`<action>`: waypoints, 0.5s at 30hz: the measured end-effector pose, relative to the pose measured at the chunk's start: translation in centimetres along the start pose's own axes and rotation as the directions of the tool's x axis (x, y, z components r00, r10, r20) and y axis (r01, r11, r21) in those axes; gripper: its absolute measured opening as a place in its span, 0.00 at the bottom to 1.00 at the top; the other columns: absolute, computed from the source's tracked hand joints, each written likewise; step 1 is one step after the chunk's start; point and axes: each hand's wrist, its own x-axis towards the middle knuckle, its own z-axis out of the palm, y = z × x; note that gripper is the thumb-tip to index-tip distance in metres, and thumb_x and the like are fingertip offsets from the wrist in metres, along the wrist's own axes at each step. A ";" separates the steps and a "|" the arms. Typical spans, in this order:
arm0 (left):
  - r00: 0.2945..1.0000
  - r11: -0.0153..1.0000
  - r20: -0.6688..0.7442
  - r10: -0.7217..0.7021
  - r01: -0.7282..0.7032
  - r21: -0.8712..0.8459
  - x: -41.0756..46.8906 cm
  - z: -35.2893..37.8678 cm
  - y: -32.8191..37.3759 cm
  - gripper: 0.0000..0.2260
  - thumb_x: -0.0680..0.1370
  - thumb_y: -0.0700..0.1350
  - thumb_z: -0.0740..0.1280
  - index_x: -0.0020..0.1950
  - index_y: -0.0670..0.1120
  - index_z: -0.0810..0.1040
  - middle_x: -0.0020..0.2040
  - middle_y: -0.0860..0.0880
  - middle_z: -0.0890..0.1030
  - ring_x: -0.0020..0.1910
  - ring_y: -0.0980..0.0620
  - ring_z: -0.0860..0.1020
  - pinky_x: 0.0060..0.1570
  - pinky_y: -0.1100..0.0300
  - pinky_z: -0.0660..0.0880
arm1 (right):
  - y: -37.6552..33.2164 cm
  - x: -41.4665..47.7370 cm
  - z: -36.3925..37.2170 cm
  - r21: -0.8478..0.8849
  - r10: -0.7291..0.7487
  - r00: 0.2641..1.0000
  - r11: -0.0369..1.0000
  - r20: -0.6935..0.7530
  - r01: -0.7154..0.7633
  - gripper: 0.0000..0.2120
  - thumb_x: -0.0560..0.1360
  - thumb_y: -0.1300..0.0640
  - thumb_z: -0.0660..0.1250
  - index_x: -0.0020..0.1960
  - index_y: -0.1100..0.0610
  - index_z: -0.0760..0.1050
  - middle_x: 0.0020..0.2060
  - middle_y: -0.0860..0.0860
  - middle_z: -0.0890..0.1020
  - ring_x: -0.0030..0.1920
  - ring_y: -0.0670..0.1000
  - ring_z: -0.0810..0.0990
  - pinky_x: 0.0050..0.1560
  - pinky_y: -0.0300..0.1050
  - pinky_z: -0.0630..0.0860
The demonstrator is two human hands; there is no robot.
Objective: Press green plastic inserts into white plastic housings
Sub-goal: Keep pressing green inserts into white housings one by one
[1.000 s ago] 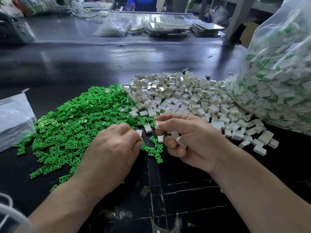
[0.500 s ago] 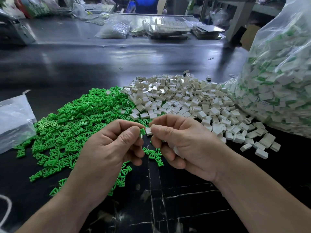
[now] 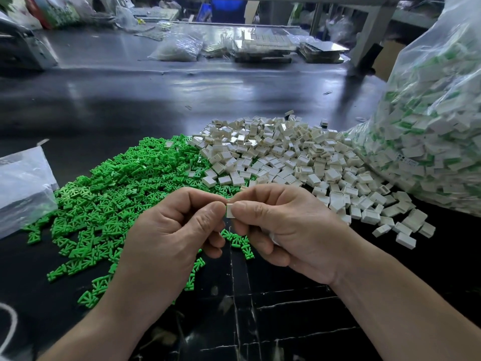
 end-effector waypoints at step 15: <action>0.880 0.615 0.419 -0.225 0.462 -0.640 0.3 0.1 0.6 0.21 0.66 0.49 0.79 0.55 0.41 0.82 0.35 0.42 0.81 0.29 0.49 0.82 0.23 0.63 0.77 | 0.2 -0.3 0.5 0.078 0.020 0.994 0.997 0.105 -0.029 0.08 0.77 0.53 0.69 0.42 0.56 0.79 0.31 0.52 0.75 0.22 0.44 0.68 0.18 0.34 0.61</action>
